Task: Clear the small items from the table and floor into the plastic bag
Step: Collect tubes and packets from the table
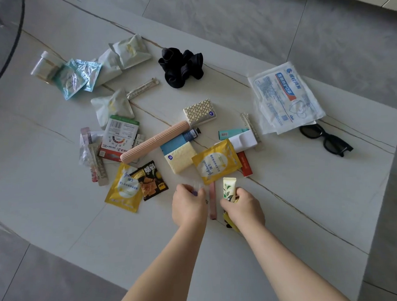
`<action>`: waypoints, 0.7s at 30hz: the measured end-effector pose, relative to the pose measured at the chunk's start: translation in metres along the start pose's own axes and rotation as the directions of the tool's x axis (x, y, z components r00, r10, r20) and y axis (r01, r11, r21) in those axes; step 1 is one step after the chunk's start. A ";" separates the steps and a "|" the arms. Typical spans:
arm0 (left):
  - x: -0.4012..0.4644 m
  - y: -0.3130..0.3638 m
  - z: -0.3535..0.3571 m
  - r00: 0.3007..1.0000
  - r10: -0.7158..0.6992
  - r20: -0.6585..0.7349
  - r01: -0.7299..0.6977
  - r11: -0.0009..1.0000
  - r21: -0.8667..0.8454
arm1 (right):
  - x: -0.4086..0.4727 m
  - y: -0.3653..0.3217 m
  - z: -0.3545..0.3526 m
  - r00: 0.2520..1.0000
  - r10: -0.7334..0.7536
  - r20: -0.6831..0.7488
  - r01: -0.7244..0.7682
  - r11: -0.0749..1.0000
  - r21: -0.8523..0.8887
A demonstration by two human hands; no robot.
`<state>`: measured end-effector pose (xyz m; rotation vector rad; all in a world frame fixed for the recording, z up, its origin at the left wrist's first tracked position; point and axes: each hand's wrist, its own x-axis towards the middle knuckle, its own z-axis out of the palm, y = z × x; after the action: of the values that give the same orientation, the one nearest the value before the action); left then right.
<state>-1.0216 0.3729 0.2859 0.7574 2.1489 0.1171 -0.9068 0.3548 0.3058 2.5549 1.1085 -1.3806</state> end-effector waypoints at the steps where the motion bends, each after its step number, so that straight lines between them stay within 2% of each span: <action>1: -0.001 -0.001 -0.002 1.000 0.006 0.014 -0.006 1.000 -0.023 | -0.001 -0.001 0.001 1.000 0.010 0.005 -0.010 1.000 0.010; 5: -0.012 -0.006 -0.002 0.991 0.047 0.122 -0.024 0.983 -0.184 | -0.004 0.003 0.000 0.997 0.076 -0.001 -0.075 0.994 0.081; 10: -0.023 -0.007 0.017 0.980 0.099 0.172 -0.101 0.995 0.003 | -0.004 0.021 -0.009 0.990 0.139 -0.029 -0.132 0.979 0.158; 15: -0.028 -0.001 0.031 0.990 0.129 0.064 -0.140 0.970 0.198 | -0.003 0.040 -0.017 0.985 0.164 -0.047 -0.153 0.972 0.180; 19: -0.032 0.003 0.033 0.991 0.133 0.000 -0.130 0.966 0.224 | -0.006 0.049 -0.020 0.984 0.173 -0.047 -0.159 0.964 0.212; 21: -0.032 0.000 0.033 0.992 0.124 0.013 -0.124 0.973 0.195 | -0.008 0.051 -0.022 0.985 0.167 -0.037 -0.154 0.962 0.224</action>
<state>-0.9818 0.3495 0.2860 1.0051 2.1329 -0.0303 -0.8634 0.3201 0.3106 2.7781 0.7705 -1.4766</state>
